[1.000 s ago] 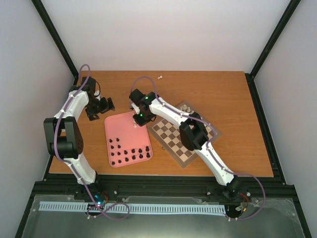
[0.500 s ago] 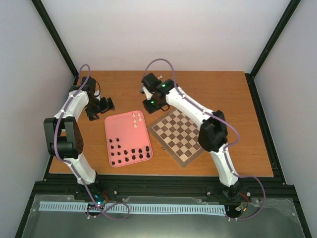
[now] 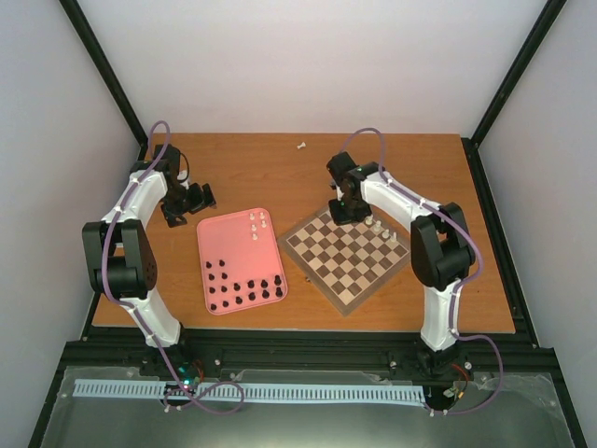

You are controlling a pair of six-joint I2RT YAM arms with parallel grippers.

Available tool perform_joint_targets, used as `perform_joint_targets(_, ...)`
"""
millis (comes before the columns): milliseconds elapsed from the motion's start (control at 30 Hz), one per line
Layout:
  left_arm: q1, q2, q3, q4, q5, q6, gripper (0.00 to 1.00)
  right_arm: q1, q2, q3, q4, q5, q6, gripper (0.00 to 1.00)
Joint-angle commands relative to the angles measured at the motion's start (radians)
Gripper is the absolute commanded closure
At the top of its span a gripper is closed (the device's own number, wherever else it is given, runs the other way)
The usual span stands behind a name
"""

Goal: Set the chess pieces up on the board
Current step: Place the chess piece on the chessboard.

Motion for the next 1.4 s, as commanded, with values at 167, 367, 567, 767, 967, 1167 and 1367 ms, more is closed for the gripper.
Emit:
perform_joint_targets(167, -0.002, -0.020, 0.019, 0.002, -0.006, 0.001, 0.00, -0.049, -0.033, -0.050, 0.084, 0.043, 0.016, 0.93)
perform_joint_targets(367, -0.003, -0.018, 0.019, 0.000, -0.010, 0.002, 0.00, -0.064, -0.021, -0.067, 0.093, 0.066, 0.006, 0.93)
perform_joint_targets(567, -0.003, -0.013, 0.021, -0.002, -0.011, 0.004, 0.00, -0.077, 0.000, -0.055, 0.095, 0.073, -0.004, 0.92)
perform_joint_targets(767, -0.003, -0.008, 0.027, -0.001, -0.012, 0.005, 0.00, -0.088, 0.011, -0.055, 0.093, 0.067, -0.014, 0.92)
perform_joint_targets(967, -0.003, -0.004, 0.030, -0.003, -0.013, 0.005, 0.00, -0.088, 0.020, -0.058, 0.104, 0.048, -0.010, 0.92)
perform_joint_targets(1167, -0.003, -0.005, 0.031, -0.006, -0.014, 0.007, 0.00, -0.088, 0.041, -0.045, 0.102, 0.045, -0.012, 0.91)
perform_joint_targets(1367, -0.003, -0.005, 0.031, -0.005, -0.015, 0.006, 0.00, -0.088, 0.049, -0.049, 0.105, 0.057, -0.013, 0.91)
